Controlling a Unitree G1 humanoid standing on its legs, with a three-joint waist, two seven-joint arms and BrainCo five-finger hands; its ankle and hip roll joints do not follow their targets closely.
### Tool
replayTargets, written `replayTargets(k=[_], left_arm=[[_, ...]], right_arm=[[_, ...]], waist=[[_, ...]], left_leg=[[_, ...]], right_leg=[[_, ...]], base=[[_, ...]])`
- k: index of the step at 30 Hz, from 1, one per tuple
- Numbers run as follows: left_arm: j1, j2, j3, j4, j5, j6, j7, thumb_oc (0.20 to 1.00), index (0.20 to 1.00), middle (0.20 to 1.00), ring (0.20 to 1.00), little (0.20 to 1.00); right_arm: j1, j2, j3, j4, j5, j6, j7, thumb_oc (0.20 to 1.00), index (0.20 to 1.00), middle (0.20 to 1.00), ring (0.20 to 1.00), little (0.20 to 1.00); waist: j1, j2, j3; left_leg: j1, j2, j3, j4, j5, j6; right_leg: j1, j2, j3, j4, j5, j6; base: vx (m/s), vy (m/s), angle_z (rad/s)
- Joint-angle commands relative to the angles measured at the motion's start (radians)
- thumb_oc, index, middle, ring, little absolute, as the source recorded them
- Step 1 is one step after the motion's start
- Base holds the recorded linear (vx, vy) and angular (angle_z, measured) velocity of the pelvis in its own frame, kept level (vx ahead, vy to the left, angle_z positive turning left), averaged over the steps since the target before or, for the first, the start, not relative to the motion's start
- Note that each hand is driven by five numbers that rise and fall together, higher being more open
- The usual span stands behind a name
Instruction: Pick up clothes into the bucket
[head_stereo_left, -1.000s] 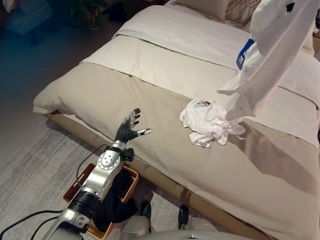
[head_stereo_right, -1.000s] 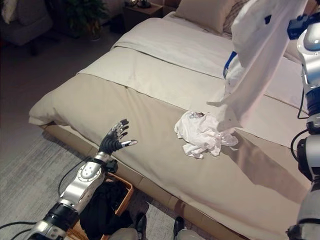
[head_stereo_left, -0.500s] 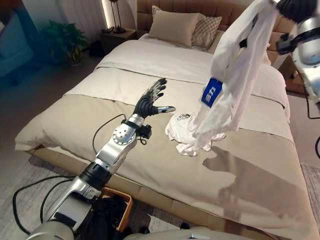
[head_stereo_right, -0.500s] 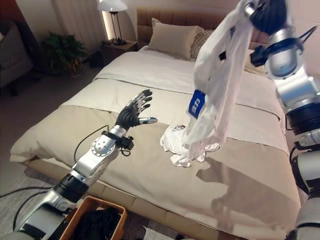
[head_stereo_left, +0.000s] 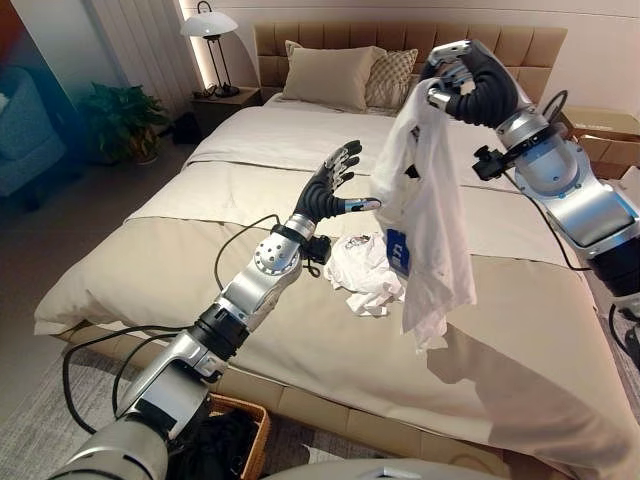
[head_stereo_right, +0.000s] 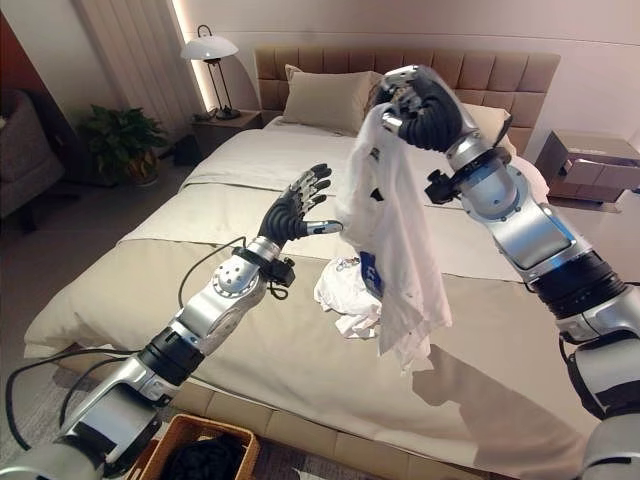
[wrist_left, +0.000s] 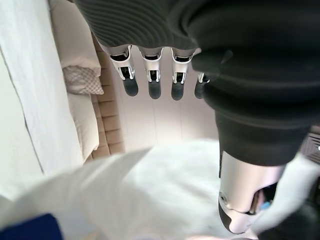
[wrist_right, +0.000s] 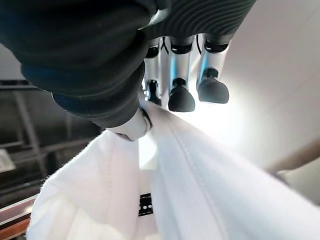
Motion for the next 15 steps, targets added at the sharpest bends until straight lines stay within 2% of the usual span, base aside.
replayTargets(k=[1, 6, 9, 15], left_arm=[[-0.09, -0.031, -0.023, 0.087, 0.016, -0.023, 0.006, 1.0, 1.0, 1.0, 1.0, 1.0], [-0.118, -0.048, -0.083, 0.058, -0.08, -0.016, -0.033, 1.0, 1.0, 1.0, 1.0, 1.0], [-0.143, -0.031, -0.139, 0.029, -0.13, -0.007, -0.068, 1.0, 1.0, 1.0, 1.0, 1.0], [-0.253, 0.109, -0.344, -0.075, -0.325, 0.042, -0.22, 1.0, 1.0, 1.0, 1.0, 1.0]], right_arm=[[-0.028, 0.001, -0.047, -0.037, 0.066, -0.061, 0.009, 0.2, 0.2, 0.2, 0.2, 0.2], [-0.02, 0.02, -0.04, -0.096, 0.096, -0.071, 0.022, 0.2, 0.2, 0.2, 0.2, 0.2], [-0.014, 0.02, -0.037, -0.122, 0.112, -0.071, 0.028, 0.2, 0.2, 0.2, 0.2, 0.2], [-0.026, 0.006, -0.013, -0.158, 0.152, -0.074, 0.044, 0.2, 0.2, 0.2, 0.2, 0.2]], waist=[[0.021, -0.062, -0.058], [0.021, -0.057, -0.056], [0.023, -0.053, -0.055], [0.022, -0.041, -0.058]], left_leg=[[-0.042, -0.004, -0.005, 0.088, -0.085, -0.01], [-0.047, -0.006, -0.011, 0.092, -0.082, -0.012], [-0.05, -0.007, -0.015, 0.094, -0.08, -0.012], [-0.057, -0.011, -0.023, 0.099, -0.077, -0.016]], right_leg=[[-0.057, -0.07, -0.015, 0.114, -0.041, 0.051], [-0.056, -0.071, -0.02, 0.113, -0.037, 0.05], [-0.055, -0.072, -0.029, 0.114, -0.036, 0.05], [-0.057, -0.076, -0.042, 0.112, -0.029, 0.056]], base=[[-0.02, -0.01, -0.05], [0.0, -0.002, -0.01], [0.0, 0.0, 0.0], [0.0, 0.005, 0.03]])
